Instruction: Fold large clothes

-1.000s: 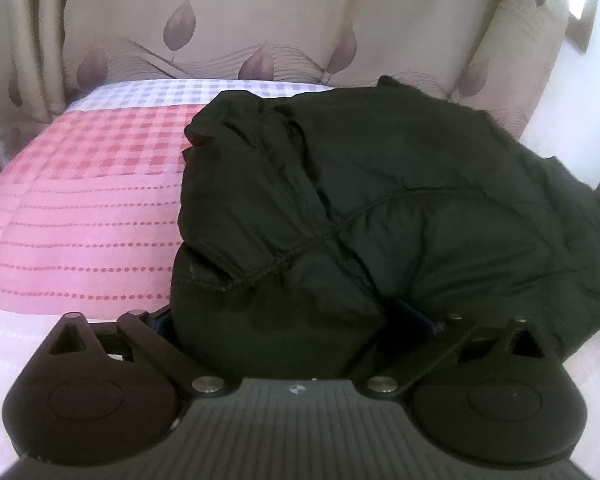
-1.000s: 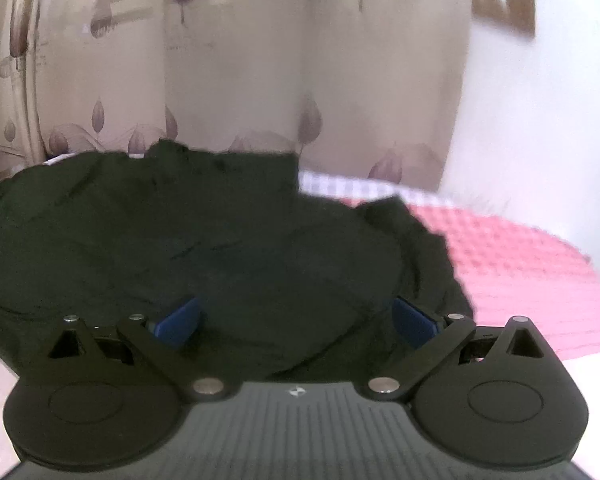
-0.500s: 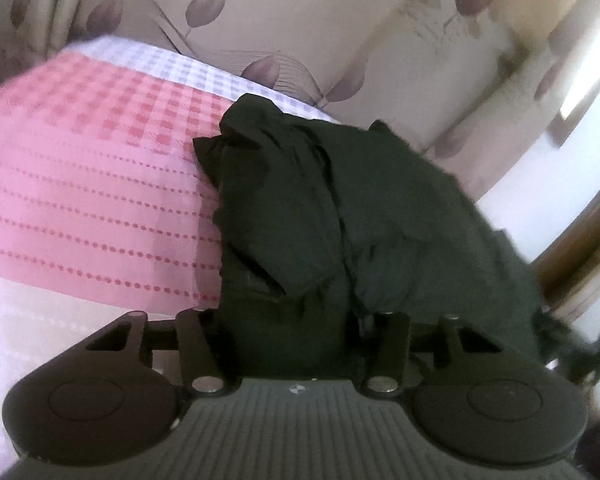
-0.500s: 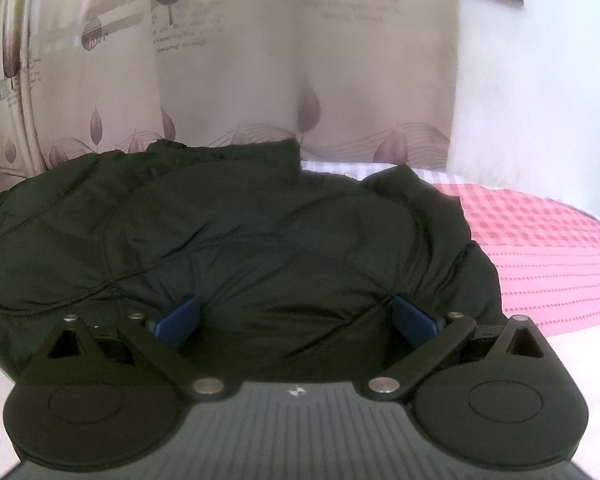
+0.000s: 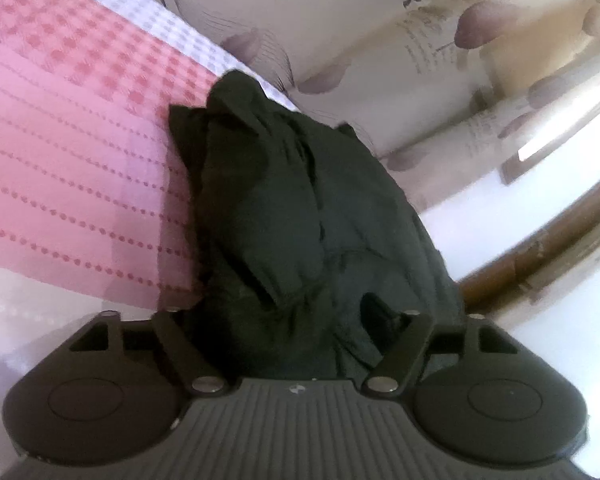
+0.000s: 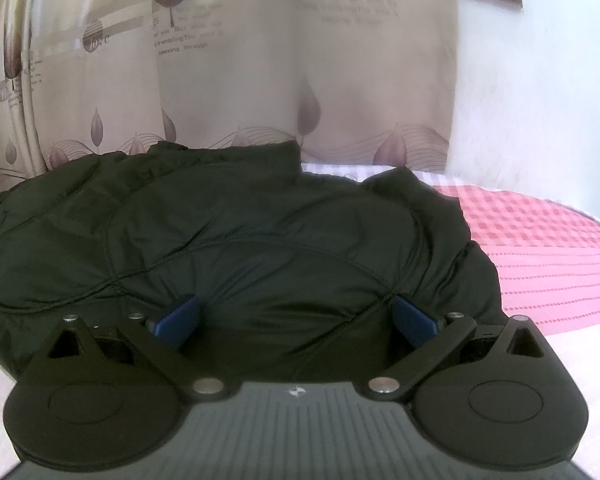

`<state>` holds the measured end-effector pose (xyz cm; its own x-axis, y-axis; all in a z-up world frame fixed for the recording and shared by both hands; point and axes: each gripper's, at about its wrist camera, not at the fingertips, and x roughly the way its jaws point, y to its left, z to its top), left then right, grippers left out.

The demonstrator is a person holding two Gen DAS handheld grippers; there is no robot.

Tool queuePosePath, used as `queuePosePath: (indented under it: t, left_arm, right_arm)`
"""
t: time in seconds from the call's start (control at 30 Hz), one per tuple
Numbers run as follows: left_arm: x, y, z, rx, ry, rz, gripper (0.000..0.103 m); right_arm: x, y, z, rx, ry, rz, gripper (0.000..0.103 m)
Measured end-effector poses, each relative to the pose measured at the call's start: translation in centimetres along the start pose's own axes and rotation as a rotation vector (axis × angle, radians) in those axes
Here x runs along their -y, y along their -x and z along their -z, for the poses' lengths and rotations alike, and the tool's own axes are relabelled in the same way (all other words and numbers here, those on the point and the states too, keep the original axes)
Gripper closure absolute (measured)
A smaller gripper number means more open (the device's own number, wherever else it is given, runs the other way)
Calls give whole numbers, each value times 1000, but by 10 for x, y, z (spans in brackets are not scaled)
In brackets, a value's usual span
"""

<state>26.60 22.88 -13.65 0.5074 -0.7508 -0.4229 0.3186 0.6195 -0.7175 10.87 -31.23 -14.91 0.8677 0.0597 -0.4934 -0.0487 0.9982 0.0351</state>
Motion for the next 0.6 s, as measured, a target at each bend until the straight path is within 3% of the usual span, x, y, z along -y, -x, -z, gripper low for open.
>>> queuePosePath:
  t: [0.07, 0.17, 0.4, 0.6]
  left_arm:
    - [2, 1, 7, 51, 22, -43, 60]
    - [-1, 8, 18, 132, 151, -21, 68]
    - [49, 28, 17, 263, 195, -10, 74]
    - [114, 36, 11, 317, 92, 3, 75]
  right_arm:
    - [0, 0, 0, 1, 2, 0, 0]
    - [-1, 1, 0, -3, 4, -2, 0]
    - [-3, 2, 1, 0, -9, 6, 0]
    - [1, 5, 2, 0, -53, -32, 0]
